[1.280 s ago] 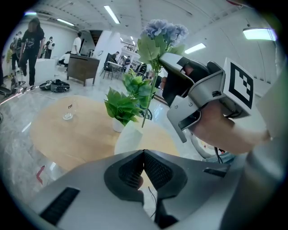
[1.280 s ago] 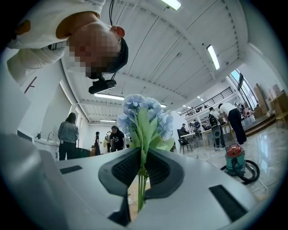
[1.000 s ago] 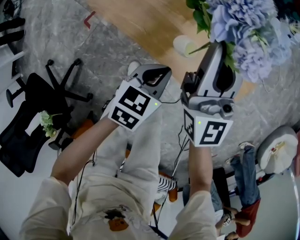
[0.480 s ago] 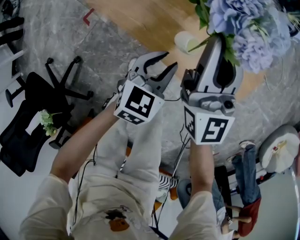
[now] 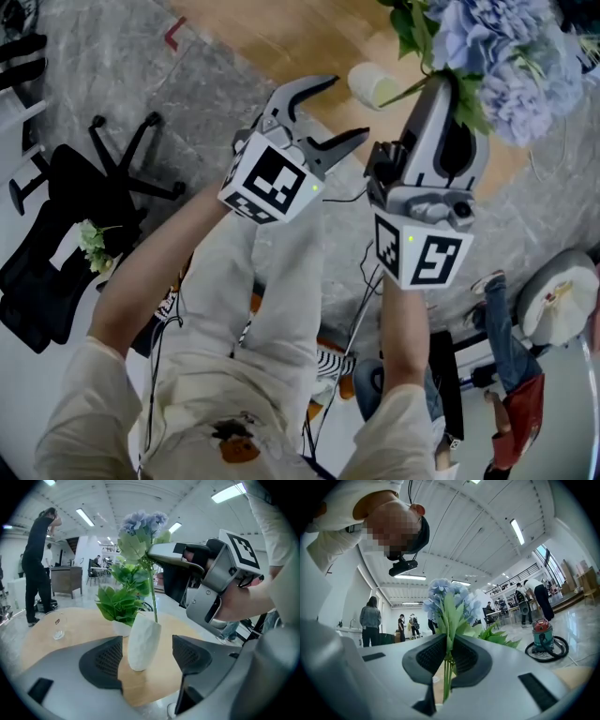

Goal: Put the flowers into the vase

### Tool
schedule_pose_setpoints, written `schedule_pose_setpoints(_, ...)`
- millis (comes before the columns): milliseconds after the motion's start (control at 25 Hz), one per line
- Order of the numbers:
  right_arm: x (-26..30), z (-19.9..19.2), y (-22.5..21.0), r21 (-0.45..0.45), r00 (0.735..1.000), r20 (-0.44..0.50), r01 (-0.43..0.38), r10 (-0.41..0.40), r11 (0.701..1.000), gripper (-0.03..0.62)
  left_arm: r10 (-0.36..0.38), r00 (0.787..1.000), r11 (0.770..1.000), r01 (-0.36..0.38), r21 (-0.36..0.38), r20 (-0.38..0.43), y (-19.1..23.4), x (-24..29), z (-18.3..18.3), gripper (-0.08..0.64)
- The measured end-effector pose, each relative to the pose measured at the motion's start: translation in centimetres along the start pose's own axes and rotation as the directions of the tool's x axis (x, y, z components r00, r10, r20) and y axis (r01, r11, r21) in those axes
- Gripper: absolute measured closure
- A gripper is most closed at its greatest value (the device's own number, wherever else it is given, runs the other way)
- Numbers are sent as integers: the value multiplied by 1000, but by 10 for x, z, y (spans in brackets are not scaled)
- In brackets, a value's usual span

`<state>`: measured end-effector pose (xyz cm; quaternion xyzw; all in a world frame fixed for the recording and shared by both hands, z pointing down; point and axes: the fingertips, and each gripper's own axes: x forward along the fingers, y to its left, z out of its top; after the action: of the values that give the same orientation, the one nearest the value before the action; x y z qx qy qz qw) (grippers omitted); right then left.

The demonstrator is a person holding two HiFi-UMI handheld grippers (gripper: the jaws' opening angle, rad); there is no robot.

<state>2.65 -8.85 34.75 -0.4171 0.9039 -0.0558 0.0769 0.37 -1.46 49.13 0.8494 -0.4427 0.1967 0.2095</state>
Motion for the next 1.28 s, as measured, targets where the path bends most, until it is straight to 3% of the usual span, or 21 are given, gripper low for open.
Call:
schedule_pose_setpoints(160, 0, 0, 0, -3, 1000, -6, -9, 9, 1000, 571, -17, 1000, 999, 16, 42, 12, 4, 7, 8, 219)
schedule_pose_setpoints(840, -1, -3, -1, 33, 1000, -26, 14, -14, 999, 571, -53, 998, 979, 55, 197, -20, 4, 36, 20, 219)
schedule_pose_setpoints(920, -1, -3, -1, 33, 999, -29, 13, -12, 999, 571, -53, 998, 976, 55, 210, -16, 5, 38, 23, 238)
schedule_pose_setpoints(1000, 0, -3, -1, 33, 999, -33, 12, -10, 999, 571, -58, 998, 971, 60, 232, -15, 4, 38, 27, 307)
schedule_pose_setpoints(1280, 1, -3, 0, 32, 999, -44, 12, -10, 999, 571, -81, 996, 962, 86, 258, -29, 4, 38, 28, 310)
